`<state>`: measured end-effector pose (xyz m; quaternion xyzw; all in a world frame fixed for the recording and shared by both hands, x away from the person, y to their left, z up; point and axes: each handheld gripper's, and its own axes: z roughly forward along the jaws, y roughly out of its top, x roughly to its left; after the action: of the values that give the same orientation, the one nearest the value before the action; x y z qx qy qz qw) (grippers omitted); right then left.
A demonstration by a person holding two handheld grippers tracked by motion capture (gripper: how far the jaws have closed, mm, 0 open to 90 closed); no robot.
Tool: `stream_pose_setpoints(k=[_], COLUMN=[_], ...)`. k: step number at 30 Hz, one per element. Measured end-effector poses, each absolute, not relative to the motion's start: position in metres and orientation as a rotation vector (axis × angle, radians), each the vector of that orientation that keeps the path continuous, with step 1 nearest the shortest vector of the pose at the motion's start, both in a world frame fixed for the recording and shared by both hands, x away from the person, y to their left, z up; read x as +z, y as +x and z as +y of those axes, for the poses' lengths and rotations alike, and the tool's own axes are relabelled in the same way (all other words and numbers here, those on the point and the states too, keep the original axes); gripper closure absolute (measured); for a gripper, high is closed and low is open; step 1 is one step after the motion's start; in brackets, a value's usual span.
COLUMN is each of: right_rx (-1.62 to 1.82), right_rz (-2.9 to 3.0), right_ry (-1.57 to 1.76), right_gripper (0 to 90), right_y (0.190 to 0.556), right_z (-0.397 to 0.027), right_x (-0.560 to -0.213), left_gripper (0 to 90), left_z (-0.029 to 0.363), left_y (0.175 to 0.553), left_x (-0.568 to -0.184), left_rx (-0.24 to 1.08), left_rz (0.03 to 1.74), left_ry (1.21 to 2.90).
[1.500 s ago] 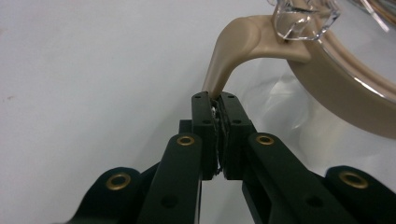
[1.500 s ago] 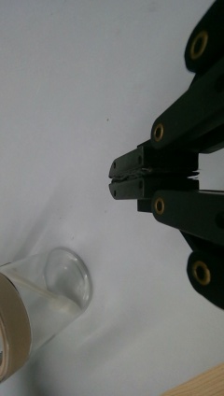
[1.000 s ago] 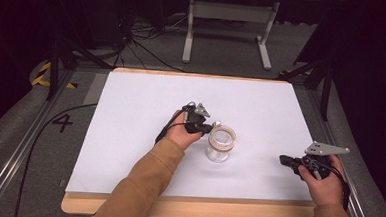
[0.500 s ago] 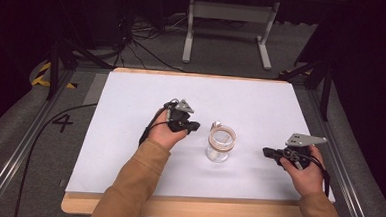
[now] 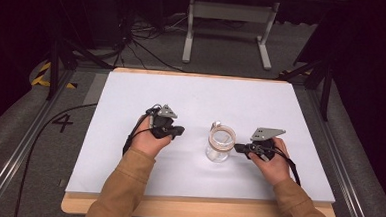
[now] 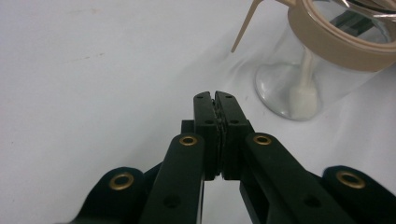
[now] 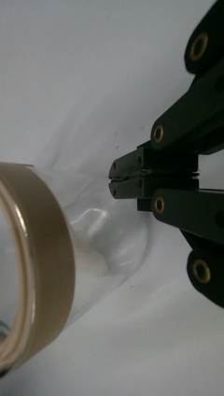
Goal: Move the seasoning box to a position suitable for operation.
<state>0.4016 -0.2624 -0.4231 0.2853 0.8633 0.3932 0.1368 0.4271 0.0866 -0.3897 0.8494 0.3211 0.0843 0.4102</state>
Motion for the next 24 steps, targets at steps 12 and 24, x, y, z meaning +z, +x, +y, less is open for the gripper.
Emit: stream_pose_setpoints(k=[12,24], right_rx=[1.115,1.117], right_rz=[2.535,2.584], right_ry=[0.821,0.734], right_gripper=[90.0,90.0], right_y=[0.397,0.390], right_z=[-0.255,-0.243], right_x=[-0.422,-0.424], left_gripper=[87.3,87.3], left_z=[0.085,0.084], left_y=[0.429,0.430], left_x=[-0.392,-0.390], left_rx=[0.197,0.184], left_rz=[0.805,0.792], left_ry=[2.142,2.141])
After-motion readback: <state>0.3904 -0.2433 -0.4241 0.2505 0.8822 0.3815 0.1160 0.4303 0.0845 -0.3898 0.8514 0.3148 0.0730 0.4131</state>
